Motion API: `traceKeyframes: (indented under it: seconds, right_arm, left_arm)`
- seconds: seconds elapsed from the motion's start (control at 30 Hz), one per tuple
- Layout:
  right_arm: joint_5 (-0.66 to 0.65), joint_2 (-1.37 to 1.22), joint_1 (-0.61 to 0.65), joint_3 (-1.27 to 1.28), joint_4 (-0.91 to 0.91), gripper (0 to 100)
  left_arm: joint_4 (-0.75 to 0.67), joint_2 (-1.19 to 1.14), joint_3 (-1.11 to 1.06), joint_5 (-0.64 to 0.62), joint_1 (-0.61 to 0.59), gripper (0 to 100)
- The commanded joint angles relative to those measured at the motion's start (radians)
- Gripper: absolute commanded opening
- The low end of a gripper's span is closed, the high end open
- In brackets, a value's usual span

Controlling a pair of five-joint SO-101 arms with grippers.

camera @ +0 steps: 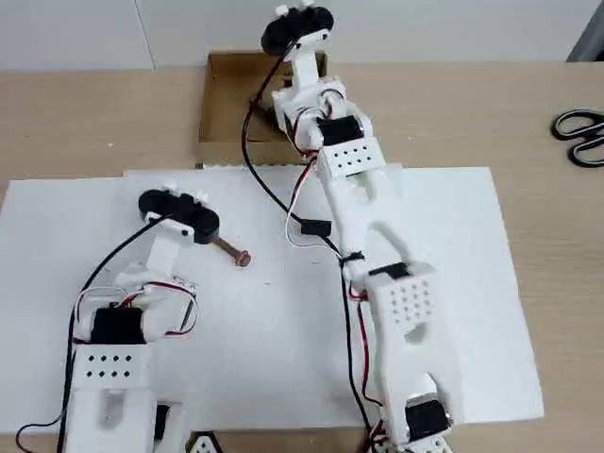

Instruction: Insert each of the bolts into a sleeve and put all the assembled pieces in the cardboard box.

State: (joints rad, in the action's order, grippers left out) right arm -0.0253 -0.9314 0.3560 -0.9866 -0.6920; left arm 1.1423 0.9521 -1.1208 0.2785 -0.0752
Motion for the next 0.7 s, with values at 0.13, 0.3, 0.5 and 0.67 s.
traceKeyframes:
  seconds: [0.13,0.3,0.5,0.67]
  right_arm:
    - [-0.061,-0.183,0.07,-0.356,-0.025,2.0]
    - [-0.061,-0.209,0.104,-0.427,-0.171,15.8]
    - [-0.061,-0.206,0.102,-0.508,-0.297,16.9]
    - [-0.061,-0.206,0.107,-0.697,-0.513,16.9]
  left_arm:
    - [-0.015,0.006,-0.036,-0.002,-0.005,0]
    - [-0.015,0.008,-0.038,-0.002,-0.005,0]
    - [-0.015,0.008,-0.035,-0.002,-0.005,0]
    - [-0.015,0.008,-0.033,-0.002,-0.005,0]
